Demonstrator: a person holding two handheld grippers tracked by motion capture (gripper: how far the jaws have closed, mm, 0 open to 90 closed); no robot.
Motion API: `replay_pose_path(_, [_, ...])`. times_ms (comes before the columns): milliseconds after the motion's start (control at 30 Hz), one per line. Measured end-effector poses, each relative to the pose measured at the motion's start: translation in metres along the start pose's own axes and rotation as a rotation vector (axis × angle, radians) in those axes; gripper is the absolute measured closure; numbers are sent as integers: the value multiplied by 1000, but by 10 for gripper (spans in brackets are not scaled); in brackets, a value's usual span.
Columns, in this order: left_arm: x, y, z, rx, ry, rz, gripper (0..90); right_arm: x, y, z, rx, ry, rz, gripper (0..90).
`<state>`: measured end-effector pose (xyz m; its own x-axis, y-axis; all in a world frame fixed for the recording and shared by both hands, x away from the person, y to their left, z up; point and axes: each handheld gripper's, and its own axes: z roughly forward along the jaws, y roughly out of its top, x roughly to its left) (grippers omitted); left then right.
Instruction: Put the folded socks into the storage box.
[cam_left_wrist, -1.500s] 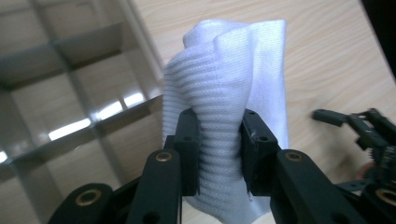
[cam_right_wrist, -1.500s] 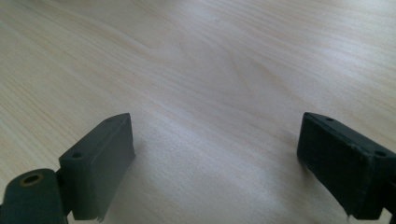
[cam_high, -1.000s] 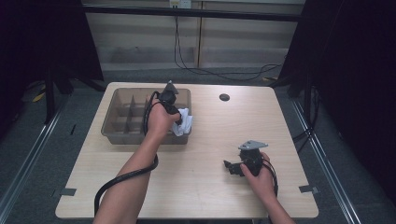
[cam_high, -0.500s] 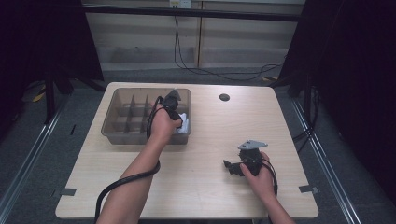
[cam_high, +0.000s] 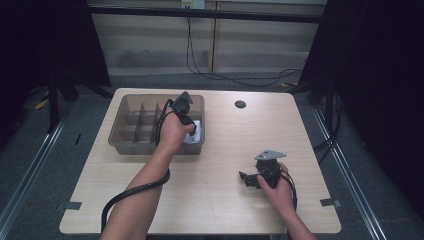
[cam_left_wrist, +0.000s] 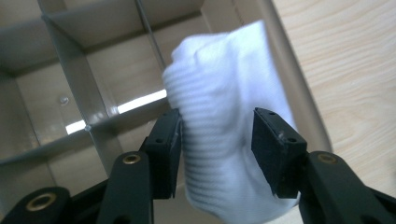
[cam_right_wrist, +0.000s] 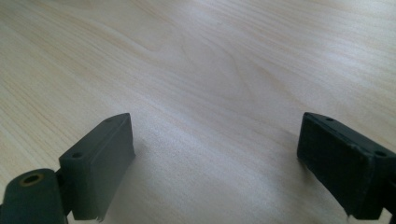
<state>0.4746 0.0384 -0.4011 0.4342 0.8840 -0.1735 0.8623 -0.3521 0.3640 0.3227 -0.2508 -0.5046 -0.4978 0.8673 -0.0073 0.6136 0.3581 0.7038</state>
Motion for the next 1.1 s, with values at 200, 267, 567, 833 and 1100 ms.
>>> replay_pose_path(200, [-5,3,-5,-23,-7,17,520,0,0,0,1,0,3,105])
replay_pose_path(267, [-6,3,-5,-22,-9,11,545,0,0,0,1,0,2,104])
replay_pose_path(567, [-7,1,5,15,-22,-26,772,0,0,0,1,-2,-1,105])
replay_pose_path(833, [-12,-2,32,70,-18,-20,796,1,0,0,-1,-4,0,105])
replay_pose_path(1100, [-11,-3,40,92,-24,-35,798,2,1,0,3,-2,5,105])
